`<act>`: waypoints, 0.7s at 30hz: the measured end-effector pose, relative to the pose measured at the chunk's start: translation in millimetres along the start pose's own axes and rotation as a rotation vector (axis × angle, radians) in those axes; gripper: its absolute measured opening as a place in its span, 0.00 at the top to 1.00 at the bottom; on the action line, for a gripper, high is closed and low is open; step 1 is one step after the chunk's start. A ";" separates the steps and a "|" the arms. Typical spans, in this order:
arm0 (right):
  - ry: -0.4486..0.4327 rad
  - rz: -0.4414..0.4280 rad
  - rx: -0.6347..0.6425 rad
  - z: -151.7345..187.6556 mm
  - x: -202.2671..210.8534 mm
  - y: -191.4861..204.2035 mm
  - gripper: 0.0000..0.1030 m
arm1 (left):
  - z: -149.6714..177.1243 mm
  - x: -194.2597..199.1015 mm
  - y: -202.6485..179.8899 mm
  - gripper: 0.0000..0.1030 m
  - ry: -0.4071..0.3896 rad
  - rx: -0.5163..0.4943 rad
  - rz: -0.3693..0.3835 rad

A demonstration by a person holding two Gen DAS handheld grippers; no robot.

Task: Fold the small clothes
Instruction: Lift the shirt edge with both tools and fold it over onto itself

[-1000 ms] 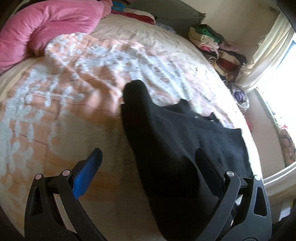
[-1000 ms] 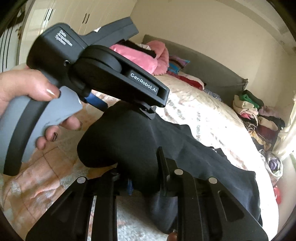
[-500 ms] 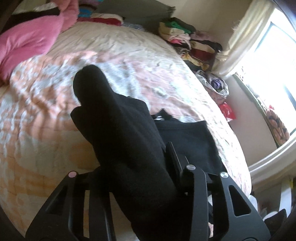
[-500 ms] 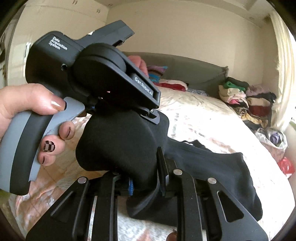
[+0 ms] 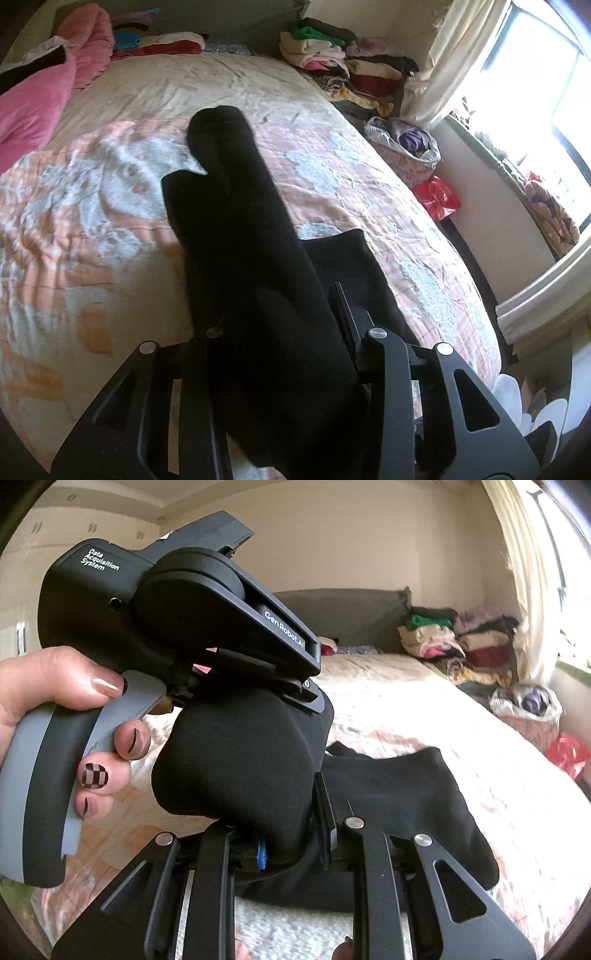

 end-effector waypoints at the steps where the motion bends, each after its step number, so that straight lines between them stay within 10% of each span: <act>1: 0.008 0.001 -0.019 1.6 -0.4 -5.3 0.82 | -0.8 -5.7 -3.4 0.73 0.008 -0.001 0.002; 21: 0.210 -0.035 -0.320 42.0 -32.1 -67.3 0.82 | 10.2 -95.2 -33.3 0.73 0.161 0.015 0.009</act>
Point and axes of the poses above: each gripper's, at about its wrist camera, not at the fingertips, and x roughly against the way its jaws point, y to its left, z to its underside, the point moved 10 cm from there along -x, roughly the way its jaws point, and after that the axes turned 14 degrees about z, right-handed, at the moved point
